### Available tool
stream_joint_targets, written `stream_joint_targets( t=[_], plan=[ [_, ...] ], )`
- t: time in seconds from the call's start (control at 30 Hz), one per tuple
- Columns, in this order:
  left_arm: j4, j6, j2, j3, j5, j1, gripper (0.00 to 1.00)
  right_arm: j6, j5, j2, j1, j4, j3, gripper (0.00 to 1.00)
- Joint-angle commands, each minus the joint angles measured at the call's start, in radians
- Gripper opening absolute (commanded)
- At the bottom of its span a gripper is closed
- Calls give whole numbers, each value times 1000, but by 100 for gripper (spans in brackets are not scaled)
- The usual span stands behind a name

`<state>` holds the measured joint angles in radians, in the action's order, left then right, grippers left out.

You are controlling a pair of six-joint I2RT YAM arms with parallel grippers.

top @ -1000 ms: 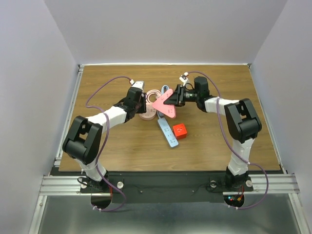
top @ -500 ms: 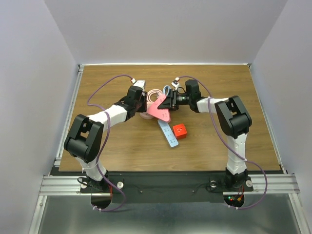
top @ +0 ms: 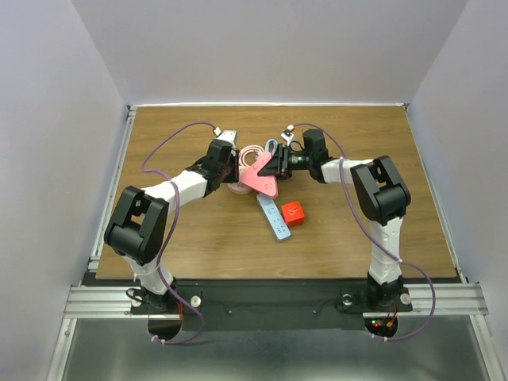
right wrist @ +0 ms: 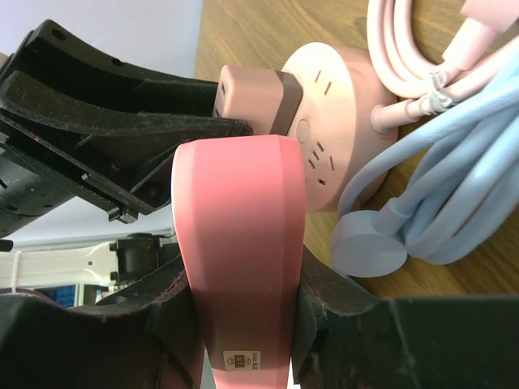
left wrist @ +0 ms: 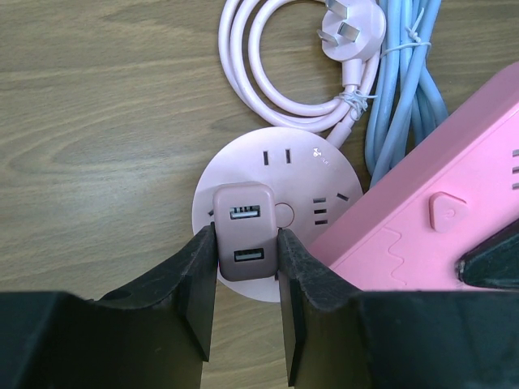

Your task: Insert the plug

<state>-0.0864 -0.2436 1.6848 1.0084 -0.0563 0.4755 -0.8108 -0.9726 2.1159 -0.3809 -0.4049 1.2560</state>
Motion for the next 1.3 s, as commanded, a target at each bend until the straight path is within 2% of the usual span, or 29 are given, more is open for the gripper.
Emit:
stream_joint_targets(
  t=[0.0, 1.03, 1.27],
  plan=[
    [203, 13, 49, -36, 41, 3, 0, 4, 29, -10, 17, -34, 19, 1],
    [217, 20, 53, -31, 50, 11, 0, 33, 84, 55, 30, -26, 56, 0],
    [224, 20, 46, -17, 50, 14, 0, 173, 216, 67, 31, 165, 79, 1]
  ],
)
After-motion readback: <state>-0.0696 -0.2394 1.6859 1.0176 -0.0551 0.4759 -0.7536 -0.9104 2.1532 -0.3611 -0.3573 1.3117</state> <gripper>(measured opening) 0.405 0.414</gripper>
